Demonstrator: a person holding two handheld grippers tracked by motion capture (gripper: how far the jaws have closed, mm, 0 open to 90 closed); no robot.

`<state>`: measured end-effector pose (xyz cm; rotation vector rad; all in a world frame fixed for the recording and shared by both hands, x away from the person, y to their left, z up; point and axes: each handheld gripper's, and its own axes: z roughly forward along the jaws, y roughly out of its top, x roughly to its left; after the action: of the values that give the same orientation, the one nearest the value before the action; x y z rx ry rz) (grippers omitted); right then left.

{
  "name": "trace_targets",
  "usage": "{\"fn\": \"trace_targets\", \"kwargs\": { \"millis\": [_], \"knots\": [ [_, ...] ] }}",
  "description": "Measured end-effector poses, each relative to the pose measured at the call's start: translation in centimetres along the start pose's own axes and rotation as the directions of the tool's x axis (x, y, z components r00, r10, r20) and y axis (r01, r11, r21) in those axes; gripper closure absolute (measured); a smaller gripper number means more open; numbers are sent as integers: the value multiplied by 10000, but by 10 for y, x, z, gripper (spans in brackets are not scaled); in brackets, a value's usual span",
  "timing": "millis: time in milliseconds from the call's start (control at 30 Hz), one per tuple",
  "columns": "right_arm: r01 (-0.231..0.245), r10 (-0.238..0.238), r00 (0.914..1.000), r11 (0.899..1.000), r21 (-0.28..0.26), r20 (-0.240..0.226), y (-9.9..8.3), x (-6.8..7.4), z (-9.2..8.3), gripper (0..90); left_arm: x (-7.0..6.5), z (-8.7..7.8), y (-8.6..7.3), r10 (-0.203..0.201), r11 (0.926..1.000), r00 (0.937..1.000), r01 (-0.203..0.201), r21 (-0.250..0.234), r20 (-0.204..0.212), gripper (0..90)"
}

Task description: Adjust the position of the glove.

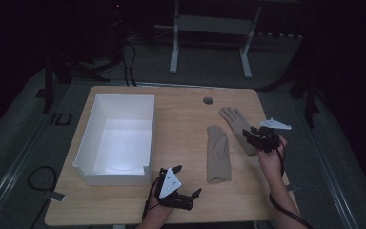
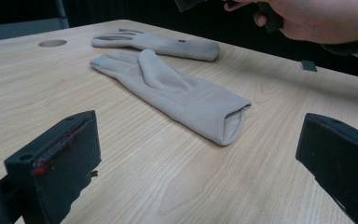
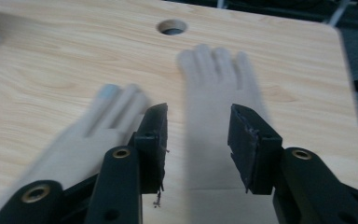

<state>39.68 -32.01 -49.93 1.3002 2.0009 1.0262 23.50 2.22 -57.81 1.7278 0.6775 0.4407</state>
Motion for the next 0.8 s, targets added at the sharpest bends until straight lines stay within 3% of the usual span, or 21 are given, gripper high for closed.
{"fn": "trace_targets", "kwargs": {
  "millis": [133, 300, 433, 633, 800],
  "knots": [
    [53, -54, 10000, 10000, 84, 75, 3, -14, 5, 547, 0, 0, 0, -22, 10000, 10000, 22, 0, -9, 2],
    [-107, 110, 9998, 9998, 193, -158, 5, -33, 20, 534, 0, 0, 0, -13, 10000, 10000, 13, 12, 6, 2],
    [-116, 120, 9999, 9986, 525, -59, 2, -40, 36, 550, 0, 0, 0, -31, 10000, 10000, 31, -11, 4, 2],
    [-504, 518, 9985, 9954, 820, -151, -2, -48, 60, 529, 1, 0, 0, -40, 10000, 10000, 40, -5, 37, 2],
    [-344, 378, 9988, 9942, 1017, -323, -2, -47, 75, 505, 1, 0, 0, -54, 10000, 10000, 54, -14, 49, 2]
  ]
}}
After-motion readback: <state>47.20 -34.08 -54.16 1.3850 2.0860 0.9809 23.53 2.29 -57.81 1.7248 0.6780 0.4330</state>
